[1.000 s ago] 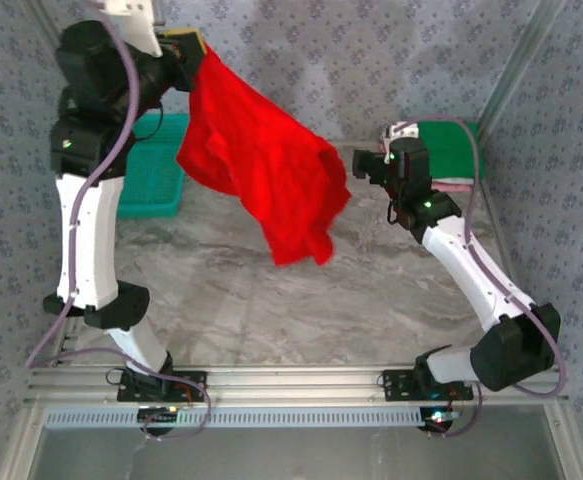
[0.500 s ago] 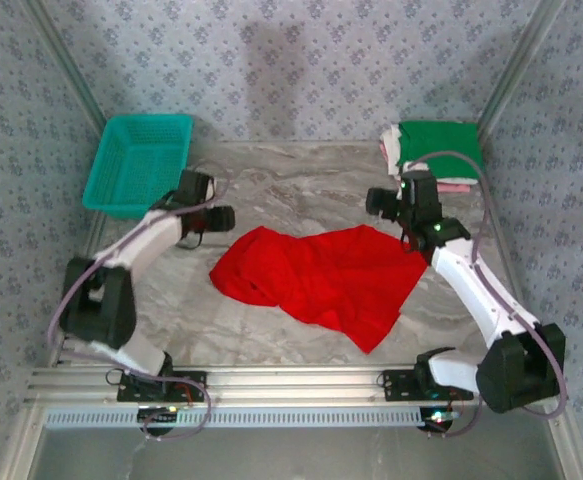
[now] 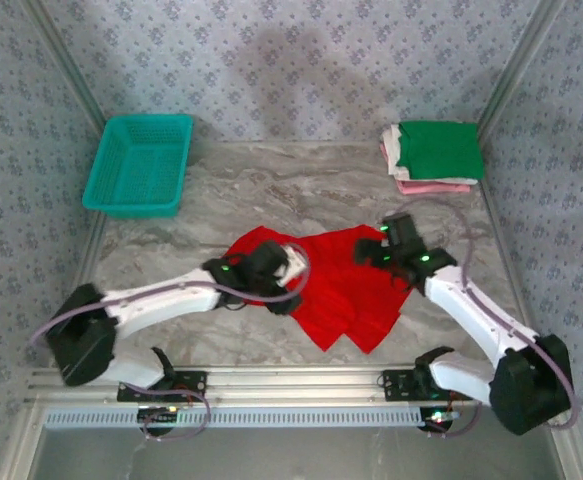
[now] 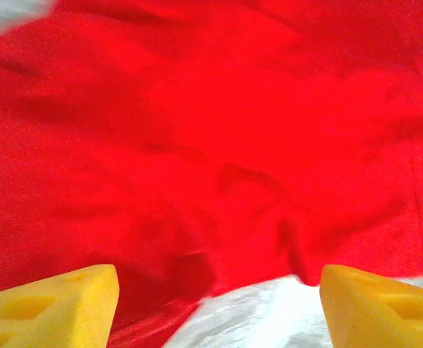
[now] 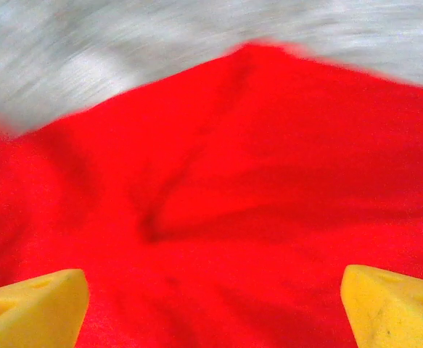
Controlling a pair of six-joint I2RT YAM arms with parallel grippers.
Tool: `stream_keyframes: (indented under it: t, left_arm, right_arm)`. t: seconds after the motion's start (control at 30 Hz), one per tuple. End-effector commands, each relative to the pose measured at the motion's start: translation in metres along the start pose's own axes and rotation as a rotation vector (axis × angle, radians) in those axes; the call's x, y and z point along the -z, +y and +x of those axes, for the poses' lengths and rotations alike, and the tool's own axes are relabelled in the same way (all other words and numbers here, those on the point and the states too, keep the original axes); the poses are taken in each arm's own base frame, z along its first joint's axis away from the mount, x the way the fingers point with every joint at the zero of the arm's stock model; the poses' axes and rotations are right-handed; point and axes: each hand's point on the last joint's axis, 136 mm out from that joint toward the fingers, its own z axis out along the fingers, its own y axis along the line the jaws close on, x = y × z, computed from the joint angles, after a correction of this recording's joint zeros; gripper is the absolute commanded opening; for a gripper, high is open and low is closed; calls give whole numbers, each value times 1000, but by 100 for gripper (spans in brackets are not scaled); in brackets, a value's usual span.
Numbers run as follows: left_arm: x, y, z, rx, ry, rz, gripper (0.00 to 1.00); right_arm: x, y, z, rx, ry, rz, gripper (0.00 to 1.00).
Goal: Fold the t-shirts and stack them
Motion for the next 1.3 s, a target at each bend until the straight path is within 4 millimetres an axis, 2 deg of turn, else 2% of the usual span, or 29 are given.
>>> stream_keyframes:
  t: [0.0,0.1,0.27,0.47,0.57,0.77,0.9,0.97,1.07,1.13,1.17,1.27]
  left_arm:
    - [-16,-36,0,-242,50,77,75]
    - [-30,-66,9,-332,70,143,77]
    - [-29,-104,11,-362,46,242,78]
    - [-27,-127,13,-444,22,321,80]
    - [-36,-138,17,-449,49,347,80]
    - [-61,-140,31,-476,85,319,77]
    - [-66,-140,32,-490,57,315,64]
    - [-69,-136,34,-495,54,297,54]
    - [-73,-128,37,-475,44,273,29]
    - [-74,-120,40,-457,38,248,7]
    - [-74,-116,40,-454,39,231,0]
    - [-59,-97,27,-445,4,144,0]
  right_arm:
    - [4,-63,-3,-332,37,116,87]
    - [-1,-79,-9,-354,43,141,88]
    - [-27,-85,-9,-368,87,94,89]
    - [-39,-77,-24,-371,38,36,89]
    - [-34,-73,-34,-364,-4,14,89]
    - [-19,-67,-48,-330,-79,-19,90]
    - [-14,-66,-51,-341,-95,-34,91]
    - [-12,-65,-53,-349,-104,-39,91]
    - [-5,-66,-55,-356,-132,-47,91]
    - [0,-68,-54,-358,-141,-41,91]
    - [3,-69,-54,-356,-147,-37,91]
    - [11,-71,-52,-339,-155,-22,91]
